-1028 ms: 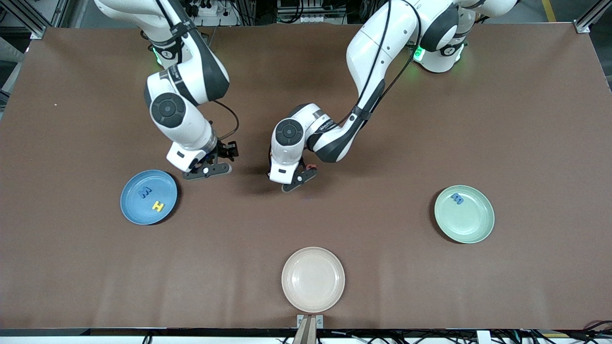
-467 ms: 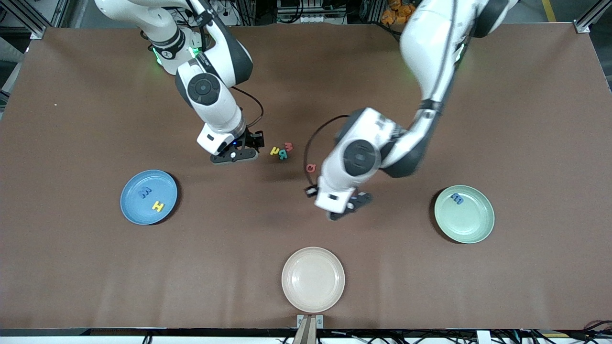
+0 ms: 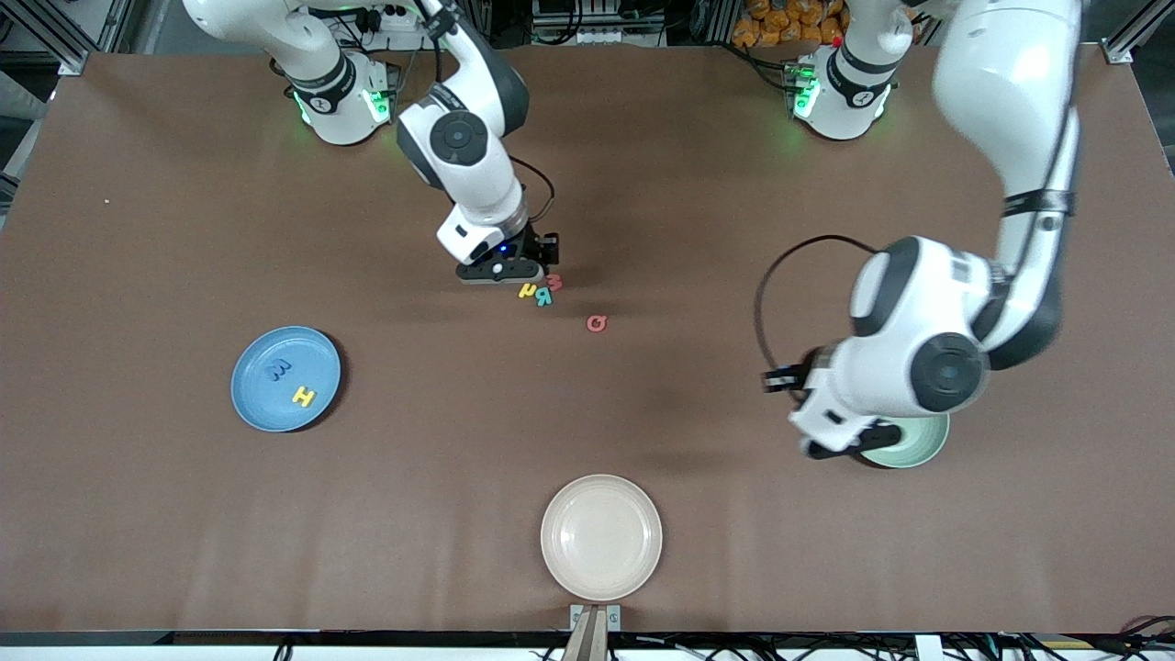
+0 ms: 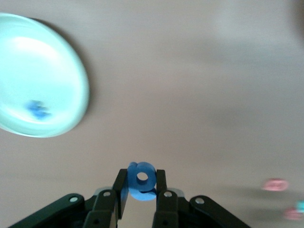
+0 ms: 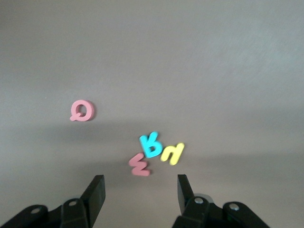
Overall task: Sort uppercase to blue plate, lowercase to green plate
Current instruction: 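Carry the blue e to the green plate while the right gripper reaches letters, then release the e on the green plate while the right gripper grasps pink Q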
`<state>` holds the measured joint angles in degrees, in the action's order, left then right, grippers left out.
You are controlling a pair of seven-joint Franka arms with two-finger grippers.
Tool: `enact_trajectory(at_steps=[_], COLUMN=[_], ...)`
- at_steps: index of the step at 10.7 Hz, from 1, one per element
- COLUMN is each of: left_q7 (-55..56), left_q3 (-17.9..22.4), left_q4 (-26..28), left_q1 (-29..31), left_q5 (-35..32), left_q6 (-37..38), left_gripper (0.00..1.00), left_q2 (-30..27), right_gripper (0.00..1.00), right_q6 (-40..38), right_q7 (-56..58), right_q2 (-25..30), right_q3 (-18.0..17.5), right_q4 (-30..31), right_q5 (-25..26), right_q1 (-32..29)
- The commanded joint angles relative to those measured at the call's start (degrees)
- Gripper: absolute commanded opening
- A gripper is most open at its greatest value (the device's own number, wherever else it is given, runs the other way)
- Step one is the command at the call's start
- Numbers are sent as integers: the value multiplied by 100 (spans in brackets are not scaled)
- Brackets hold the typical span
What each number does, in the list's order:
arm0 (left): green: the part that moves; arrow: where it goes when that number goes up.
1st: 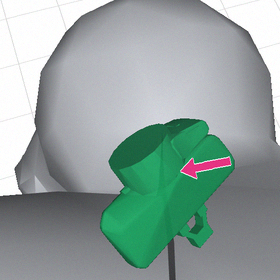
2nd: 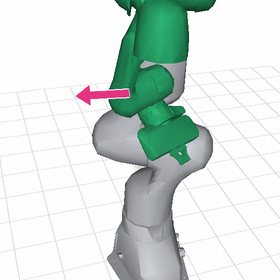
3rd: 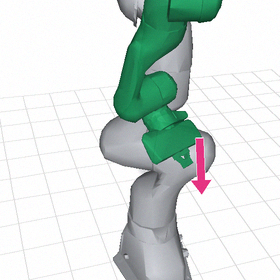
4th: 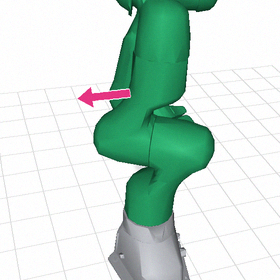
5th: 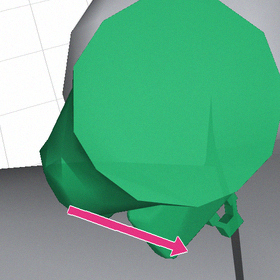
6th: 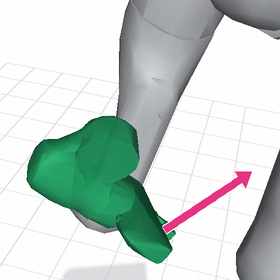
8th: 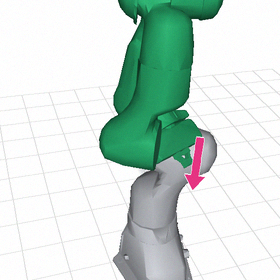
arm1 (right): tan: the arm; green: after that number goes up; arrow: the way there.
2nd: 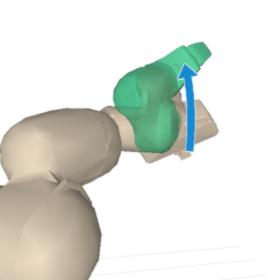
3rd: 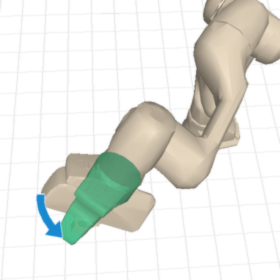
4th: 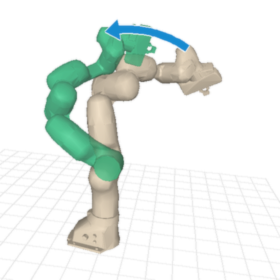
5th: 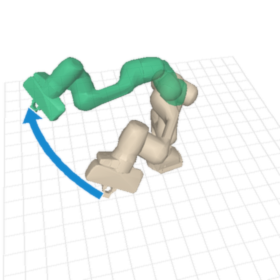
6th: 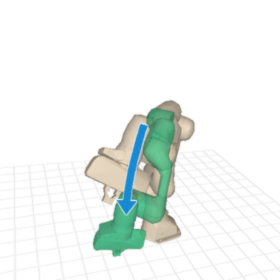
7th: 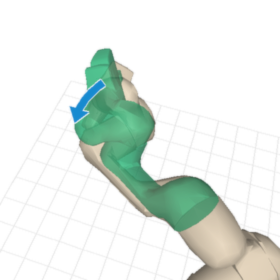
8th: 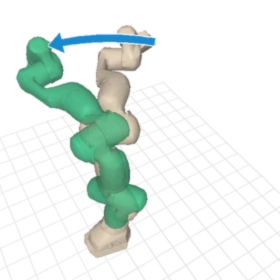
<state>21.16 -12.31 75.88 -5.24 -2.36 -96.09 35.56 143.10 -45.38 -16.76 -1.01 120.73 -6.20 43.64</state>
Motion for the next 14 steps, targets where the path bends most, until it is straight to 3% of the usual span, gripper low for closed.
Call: enact_trajectory(at_steps=[1, 2, 4, 6, 12, 13, 14], left_q7=[-611, -700, -1199, -1770, -2142, -2142, -2142], left_q3=[-148, -148, -87, -8, 115, 115, 115], left_q4=[1171, 1592, 2078, 2299, 2616, 2625, 2616], left_q1=[339, 540, 751, 945, 1069, 1069, 1069], left_q5=[-640, -704, -669, -625, -616, -616, -616], left_q6=[-381, -871, -1672, -1992, -2563, -2564, -2564], left_gripper=[0, 0, 0, 0, 1, 25, 35], left_q2=[-321, -356, -339, -330, -295, -295, -295], right_gripper=[70, 68, 68, 64, 62, 62, 62], right_q6=[462, 429, -68, -642, -573, -564, -573], right_q7=[-942, -1521, -2761, -3151, -3672, -3654, -3619], right_q2=[-536, -904, -1529, -2276, -2885, -2920, -2938], right_q3=[-92, -84, -93, -75, -40, -49, -49], right_q4=[-311, -792, -1820, -2831, -3389, -3389, -3381], right_q5=[39, 214, 1046, 1209, 1261, 1270, 1270], right_q1=[82, 197, 207, 233, 242, 242, 242])
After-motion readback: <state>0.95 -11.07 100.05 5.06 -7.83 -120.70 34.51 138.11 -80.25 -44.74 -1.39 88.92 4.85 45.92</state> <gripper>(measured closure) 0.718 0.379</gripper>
